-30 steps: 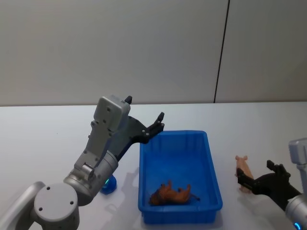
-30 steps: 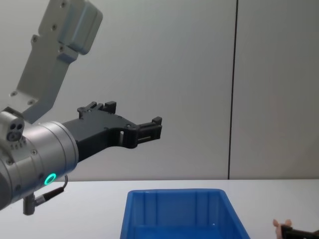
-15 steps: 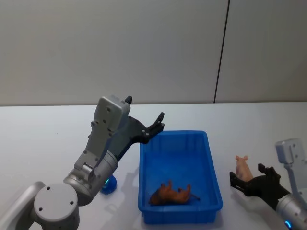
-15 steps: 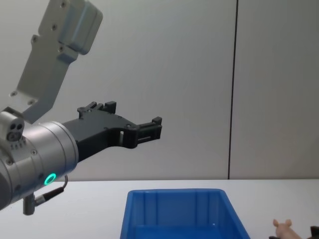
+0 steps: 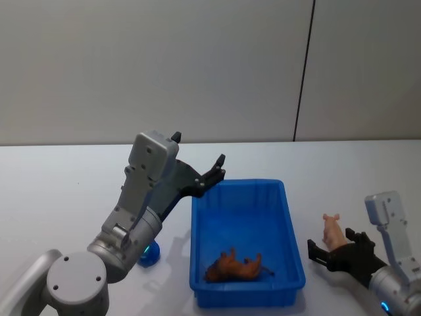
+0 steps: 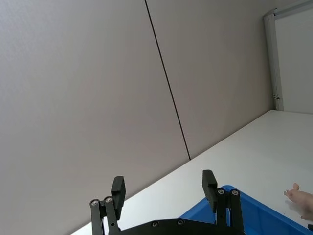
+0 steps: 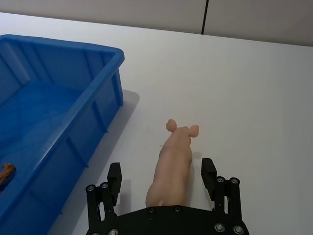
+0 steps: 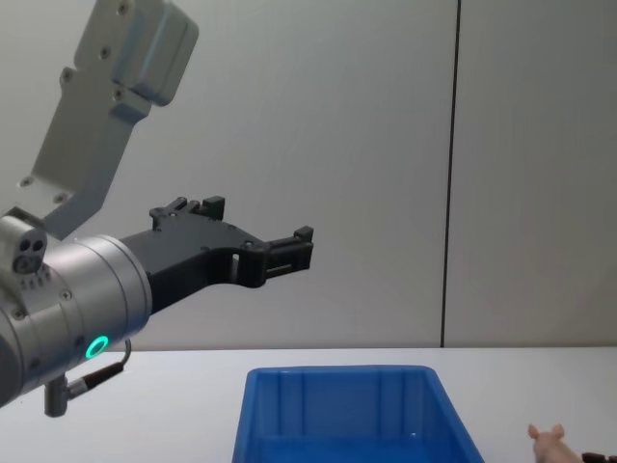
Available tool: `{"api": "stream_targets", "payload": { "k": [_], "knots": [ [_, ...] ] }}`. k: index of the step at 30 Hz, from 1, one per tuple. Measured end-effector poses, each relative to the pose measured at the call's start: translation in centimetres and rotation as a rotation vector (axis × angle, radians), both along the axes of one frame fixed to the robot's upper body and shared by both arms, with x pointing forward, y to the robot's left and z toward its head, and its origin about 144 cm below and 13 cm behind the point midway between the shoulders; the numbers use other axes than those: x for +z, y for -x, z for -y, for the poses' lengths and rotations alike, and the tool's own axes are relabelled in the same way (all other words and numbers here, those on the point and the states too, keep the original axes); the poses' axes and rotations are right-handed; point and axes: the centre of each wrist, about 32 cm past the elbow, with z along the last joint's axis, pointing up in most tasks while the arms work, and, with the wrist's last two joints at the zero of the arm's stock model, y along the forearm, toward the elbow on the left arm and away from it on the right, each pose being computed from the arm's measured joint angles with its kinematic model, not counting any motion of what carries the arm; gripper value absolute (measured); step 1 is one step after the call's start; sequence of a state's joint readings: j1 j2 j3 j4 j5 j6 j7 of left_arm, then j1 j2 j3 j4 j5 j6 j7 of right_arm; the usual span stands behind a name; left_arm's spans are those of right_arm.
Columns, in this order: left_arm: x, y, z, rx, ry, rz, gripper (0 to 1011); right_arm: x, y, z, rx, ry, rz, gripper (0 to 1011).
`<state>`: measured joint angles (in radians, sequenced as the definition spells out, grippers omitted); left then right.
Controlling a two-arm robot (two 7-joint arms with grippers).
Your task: Pick up the two dolls from the table and place them into the box.
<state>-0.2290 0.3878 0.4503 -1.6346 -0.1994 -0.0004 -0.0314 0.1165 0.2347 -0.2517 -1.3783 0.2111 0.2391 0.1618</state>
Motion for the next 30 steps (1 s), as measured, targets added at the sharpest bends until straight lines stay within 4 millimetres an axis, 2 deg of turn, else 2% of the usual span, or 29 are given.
{"api": "stream_targets", "payload": {
  "k": [4,8,9,13,15,16,24,30],
  "knots": [
    [0.00,0.00,0.00,0.000,0.000,0.000,1003,-0.11,-0.20,-0.14,0.005,0.001,-0.003,962],
    [0.00,0.00,0.00,0.000,0.000,0.000,1003,-0.21,-0.39,-0.26,0.009,0.001,-0.005,858],
    [0.00,0.00,0.00,0.000,0.000,0.000,1003,-0.22,-0.41,-0.28,0.009,0.002,-0.005,858],
    [0.00,0.00,0.00,0.000,0.000,0.000,1003,-0.30,-0.51,-0.34,0.011,0.002,-0.007,716],
    [0.00,0.00,0.00,0.000,0.000,0.000,1003,-0.32,-0.54,-0.36,0.012,0.002,-0.007,677],
    [0.00,0.00,0.00,0.000,0.000,0.000,1003,-0.33,-0.57,-0.38,0.013,0.002,-0.008,615],
    [0.00,0.00,0.00,0.000,0.000,0.000,1003,-0.38,-0.64,-0.42,0.015,0.002,-0.007,387],
    [0.00,0.00,0.00,0.000,0.000,0.000,1003,-0.21,-0.59,-0.34,0.008,0.006,0.015,371]
  ]
}}
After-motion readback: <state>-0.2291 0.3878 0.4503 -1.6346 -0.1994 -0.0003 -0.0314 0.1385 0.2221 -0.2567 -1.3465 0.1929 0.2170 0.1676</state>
